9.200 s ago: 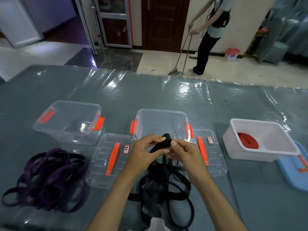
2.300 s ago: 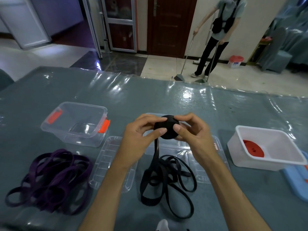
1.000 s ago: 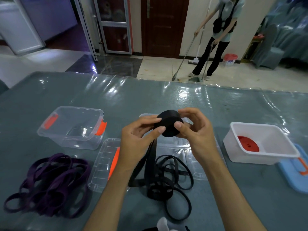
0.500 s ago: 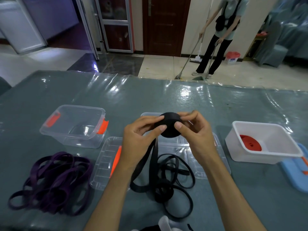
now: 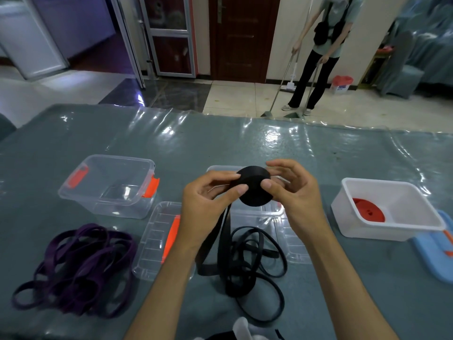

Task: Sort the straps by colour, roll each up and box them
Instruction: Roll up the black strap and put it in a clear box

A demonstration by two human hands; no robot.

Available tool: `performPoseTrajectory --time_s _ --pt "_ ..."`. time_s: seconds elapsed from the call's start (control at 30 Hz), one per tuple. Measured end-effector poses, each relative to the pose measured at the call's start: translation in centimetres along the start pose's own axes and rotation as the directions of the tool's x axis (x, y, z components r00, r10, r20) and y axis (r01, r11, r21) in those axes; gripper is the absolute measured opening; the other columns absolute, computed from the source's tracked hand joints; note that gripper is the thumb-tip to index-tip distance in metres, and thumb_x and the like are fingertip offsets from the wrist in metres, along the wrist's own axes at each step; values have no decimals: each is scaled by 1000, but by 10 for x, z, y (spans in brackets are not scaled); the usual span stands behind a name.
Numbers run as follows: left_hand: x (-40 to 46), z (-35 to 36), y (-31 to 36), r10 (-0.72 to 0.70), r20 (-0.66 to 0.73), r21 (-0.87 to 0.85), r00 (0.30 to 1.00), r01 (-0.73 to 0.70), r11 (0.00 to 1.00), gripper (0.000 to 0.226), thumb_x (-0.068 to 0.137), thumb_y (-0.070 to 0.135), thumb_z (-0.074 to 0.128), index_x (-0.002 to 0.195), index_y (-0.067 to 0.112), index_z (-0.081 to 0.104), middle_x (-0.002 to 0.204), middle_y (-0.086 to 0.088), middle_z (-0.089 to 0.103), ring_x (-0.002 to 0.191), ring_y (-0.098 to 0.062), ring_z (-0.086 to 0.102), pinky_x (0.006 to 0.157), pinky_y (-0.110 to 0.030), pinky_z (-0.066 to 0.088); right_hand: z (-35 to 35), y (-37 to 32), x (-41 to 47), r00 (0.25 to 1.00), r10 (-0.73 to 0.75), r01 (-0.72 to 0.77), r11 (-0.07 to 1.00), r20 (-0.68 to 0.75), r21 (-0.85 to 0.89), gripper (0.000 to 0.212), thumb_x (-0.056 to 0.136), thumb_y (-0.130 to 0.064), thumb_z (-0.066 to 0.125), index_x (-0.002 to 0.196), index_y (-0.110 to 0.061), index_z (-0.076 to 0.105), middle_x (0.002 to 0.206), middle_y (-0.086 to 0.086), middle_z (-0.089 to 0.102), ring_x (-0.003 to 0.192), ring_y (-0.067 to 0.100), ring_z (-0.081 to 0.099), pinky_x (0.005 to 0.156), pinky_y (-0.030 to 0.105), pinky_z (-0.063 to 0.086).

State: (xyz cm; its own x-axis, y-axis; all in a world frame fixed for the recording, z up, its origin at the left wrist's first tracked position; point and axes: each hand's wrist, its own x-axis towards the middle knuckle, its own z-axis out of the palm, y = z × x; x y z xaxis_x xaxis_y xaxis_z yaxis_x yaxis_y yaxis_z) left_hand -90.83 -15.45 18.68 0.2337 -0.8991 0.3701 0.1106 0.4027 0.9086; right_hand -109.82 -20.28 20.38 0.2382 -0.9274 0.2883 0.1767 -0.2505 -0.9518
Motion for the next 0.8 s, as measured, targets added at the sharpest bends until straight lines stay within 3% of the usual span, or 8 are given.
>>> performPoseTrajectory --time_s 0.13,0.27,0.33,0.43,0.53,0.6,0.67,0.8 --pt "2 -2 0 -42 75 -59 996 47 997 34 83 13 86 114 27 82 119 -5 79 115 -25 75 99 -28 58 3 7 -5 1000 5 -2 997 -28 74 31 86 -39 84 108 -21 73 113 10 76 108 33 74 89 46 63" --pt "1 -1 -2 -39 -2 -37 999 39 999 27 76 17 92 99 29 83 106 -5 81 104 -24 78 91 -26 60 -2 7 -3 999 40 -39 999 26 -35 33 78 -41 90 88 -19 67 109 7 78 104 29 75 90 46 61" --pt "-1 -1 -4 -51 -16 -40 999 50 998 24 75 20 92 96 29 83 106 -4 81 103 -22 78 90 -25 60 -2 4 -4 1000 26 -26 998 3 -65 31 78 -42 90 97 -24 72 104 6 78 95 27 76 82 41 63" --pt "-1 -4 -7 -62 74 0 995 62 998 34 81 14 90 113 26 82 115 -6 78 112 -25 75 96 -30 59 3 5 -6 997 -20 15 998 -69 -62 27 87 -34 82 112 -28 74 104 3 78 97 28 75 78 39 65" --pt "1 -8 -9 -63 95 26 994 60 998 40 83 9 87 119 23 81 116 -9 77 113 -29 74 100 -36 59 1 6 -6 999 -7 4 998 -49 -67 17 88 -31 79 103 -26 75 108 7 77 105 32 73 89 50 63" --pt "1 -8 -8 -43 57 1 997 43 999 38 81 6 89 112 27 81 112 -7 79 109 -26 76 97 -30 59 -4 4 -5 999 37 -38 997 -17 -69 16 84 -32 83 93 -23 73 108 13 76 105 37 73 92 51 62" --pt "-1 -6 -6 -38 -4 -42 999 37 998 33 77 9 92 102 27 81 107 -5 81 105 -23 78 92 -24 59 -6 0 -4 999 48 -48 997 -5 -66 18 80 -31 86 87 -22 71 106 15 76 101 39 73 85 44 63" --pt "-2 0 -7 -33 -30 -93 999 30 995 25 76 15 90 95 28 82 109 -4 80 108 -24 77 94 -27 59 -6 -2 -3 1000 -14 13 999 -26 -48 18 81 -29 86 93 -25 73 100 5 77 93 23 76 74 29 61"
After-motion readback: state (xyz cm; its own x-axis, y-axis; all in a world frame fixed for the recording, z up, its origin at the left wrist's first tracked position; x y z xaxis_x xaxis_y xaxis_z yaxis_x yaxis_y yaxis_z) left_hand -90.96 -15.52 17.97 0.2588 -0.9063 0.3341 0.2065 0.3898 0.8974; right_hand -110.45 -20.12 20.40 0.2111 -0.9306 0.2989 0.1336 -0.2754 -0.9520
